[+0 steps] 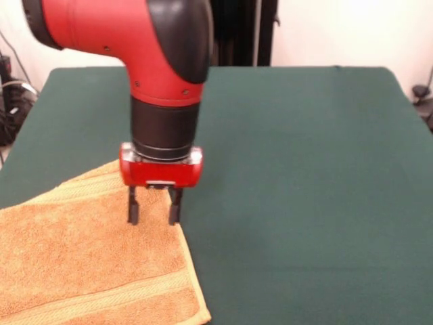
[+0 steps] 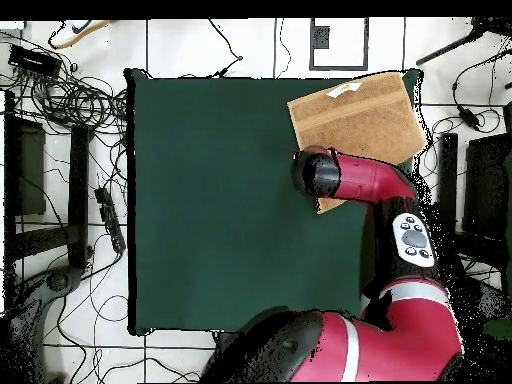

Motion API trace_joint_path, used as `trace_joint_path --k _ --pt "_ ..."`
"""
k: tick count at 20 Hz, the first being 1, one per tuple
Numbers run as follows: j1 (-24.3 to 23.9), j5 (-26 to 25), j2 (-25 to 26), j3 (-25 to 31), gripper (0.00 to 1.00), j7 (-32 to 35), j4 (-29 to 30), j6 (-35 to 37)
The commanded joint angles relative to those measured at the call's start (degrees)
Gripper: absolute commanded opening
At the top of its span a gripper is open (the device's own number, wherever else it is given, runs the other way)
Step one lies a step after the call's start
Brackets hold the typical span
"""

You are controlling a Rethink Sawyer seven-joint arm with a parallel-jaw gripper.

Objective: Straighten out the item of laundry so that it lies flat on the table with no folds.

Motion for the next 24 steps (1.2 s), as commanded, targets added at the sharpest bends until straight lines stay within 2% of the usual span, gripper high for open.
trace_joint_path --k 1,4,10,20,24 --pt "1.13 -0.74 1.73 5.36 1.0 -1.99 -0.58 10.14" --pt "2.8 -1.9 3.97 2.89 1.0 -0.48 -1.72 11.85" --pt "4.02 -2.05 7.87 1.61 1.0 3.63 -1.06 7.66" --pt "5.38 -0.52 6.68 0.27 1.0 4.25 0.8 12.23" --pt "5.12 -0.09 3.68 0.95 1.0 1.91 2.99 15.18"
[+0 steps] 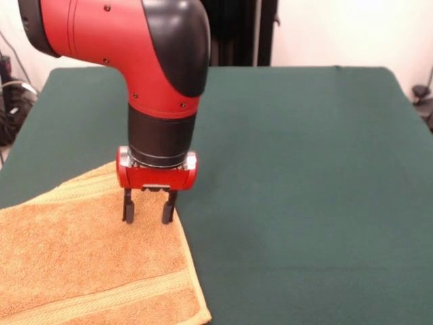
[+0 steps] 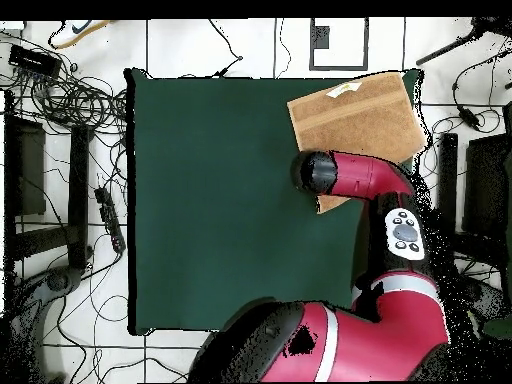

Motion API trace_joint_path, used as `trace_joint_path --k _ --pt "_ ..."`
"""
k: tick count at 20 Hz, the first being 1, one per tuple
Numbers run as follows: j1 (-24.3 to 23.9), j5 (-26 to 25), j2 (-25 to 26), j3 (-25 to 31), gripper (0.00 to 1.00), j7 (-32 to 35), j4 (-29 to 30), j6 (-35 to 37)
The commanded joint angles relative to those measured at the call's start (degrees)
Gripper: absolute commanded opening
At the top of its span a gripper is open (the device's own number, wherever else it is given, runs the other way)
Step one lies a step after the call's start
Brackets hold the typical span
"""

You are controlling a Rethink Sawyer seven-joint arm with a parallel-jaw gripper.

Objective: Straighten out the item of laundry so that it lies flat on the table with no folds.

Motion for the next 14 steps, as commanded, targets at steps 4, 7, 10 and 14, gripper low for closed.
trace_joint_path --k 4,7,10,14 --pt "2.32 1.01 -1.73 4.37 1.0 2.39 9.57 10.93" --pt "1.75 0.63 -3.64 5.16 1.0 2.17 12.4 8.79" --pt "1.75 0.11 -6.07 5.38 1.0 2.54 15.26 6.41" --pt "1.57 -0.35 -9.25 5.55 1.0 1.59 18.69 6.49"
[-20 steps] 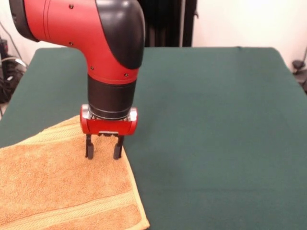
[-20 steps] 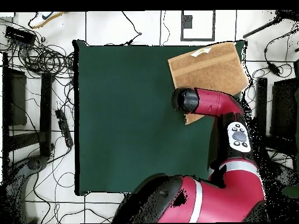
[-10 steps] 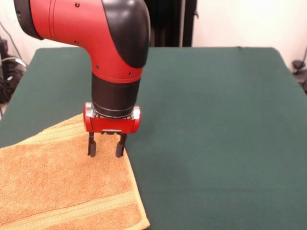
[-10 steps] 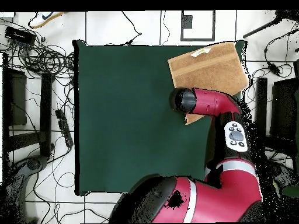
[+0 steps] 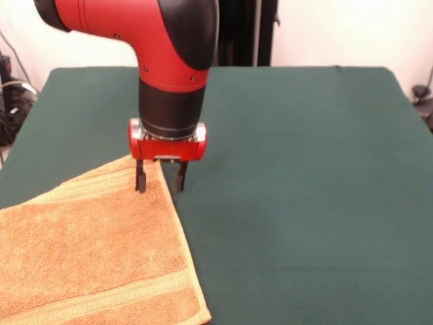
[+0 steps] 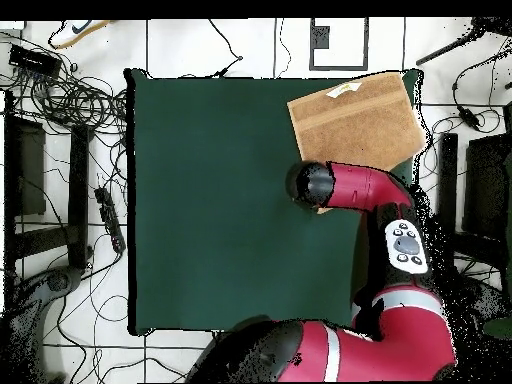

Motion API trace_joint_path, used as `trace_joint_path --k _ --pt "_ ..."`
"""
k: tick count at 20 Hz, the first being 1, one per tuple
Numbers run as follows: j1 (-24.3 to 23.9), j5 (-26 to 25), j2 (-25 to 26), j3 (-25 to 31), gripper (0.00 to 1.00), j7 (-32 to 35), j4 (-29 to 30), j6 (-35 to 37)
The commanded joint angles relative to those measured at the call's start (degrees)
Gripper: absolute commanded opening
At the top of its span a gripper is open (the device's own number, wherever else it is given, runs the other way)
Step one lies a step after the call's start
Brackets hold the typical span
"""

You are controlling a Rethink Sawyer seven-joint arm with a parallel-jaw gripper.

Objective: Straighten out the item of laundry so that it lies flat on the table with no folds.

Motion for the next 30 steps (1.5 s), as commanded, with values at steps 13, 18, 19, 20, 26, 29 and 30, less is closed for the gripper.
trace_joint_path --k 13,18,19,20,26,29,30 --pt "4.64 -4.74 -0.18 0.96 1.0 6.41 12.47 -4.06" --pt "8.11 -6.48 2.92 -2.84 1.0 10.45 10.01 -7.04" --pt "8.55 -6.33 3.25 -3.38 1.0 11.04 9.89 -7.22" --pt "9.06 -6.44 3.48 -4.0 1.0 11.13 9.74 -7.18" --pt "11.42 -6.88 5.07 -7.14 1.0 11.63 8.78 -7.99" --pt "12.05 -7.46 5.58 -8.27 1.0 9.78 7.8 -6.9" --pt "12.99 -7.93 5.84 -9.7 1.0 9.73 7.06 -6.11"
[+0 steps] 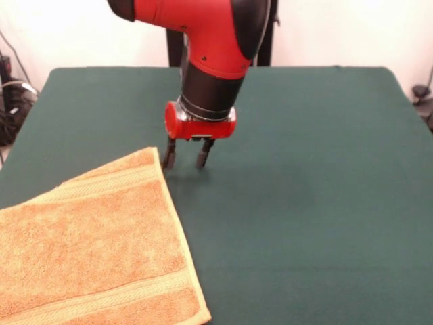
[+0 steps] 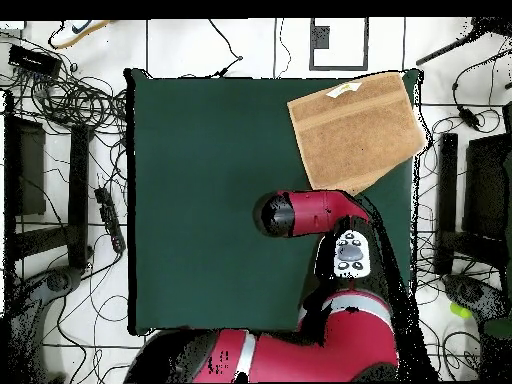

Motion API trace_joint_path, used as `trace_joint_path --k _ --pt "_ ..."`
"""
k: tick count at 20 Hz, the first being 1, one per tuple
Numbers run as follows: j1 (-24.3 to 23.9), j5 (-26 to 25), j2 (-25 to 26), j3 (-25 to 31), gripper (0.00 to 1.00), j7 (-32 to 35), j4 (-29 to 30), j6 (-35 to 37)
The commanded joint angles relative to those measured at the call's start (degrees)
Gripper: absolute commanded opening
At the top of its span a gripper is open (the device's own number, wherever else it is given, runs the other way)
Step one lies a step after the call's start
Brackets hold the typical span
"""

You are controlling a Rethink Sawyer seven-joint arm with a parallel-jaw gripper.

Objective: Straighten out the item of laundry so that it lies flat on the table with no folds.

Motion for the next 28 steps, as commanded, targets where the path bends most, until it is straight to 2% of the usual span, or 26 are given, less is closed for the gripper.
trace_joint_path --k 1,3,7,9,16,28 --pt "4.76 -3.24 5.85 -3.84 1.0 10.0 -0.49 -0.19" --pt "6.92 -4.75 7.48 -6.72 1.0 10.31 -2.91 -0.68" --pt "9.49 -4.23 11.42 -11.65 1.0 15.15 -5.52 -4.7" --pt "10.08 -4.01 13.21 -13.06 1.0 15.28 -6.94 -5.26" --pt "15.11 -4.72 18.9 -23.1 1.0 18.47 -12.01 -8.6" --pt "20.86 0.6 27.16 -33.9 1.0 23.02 -16.16 -12.83"
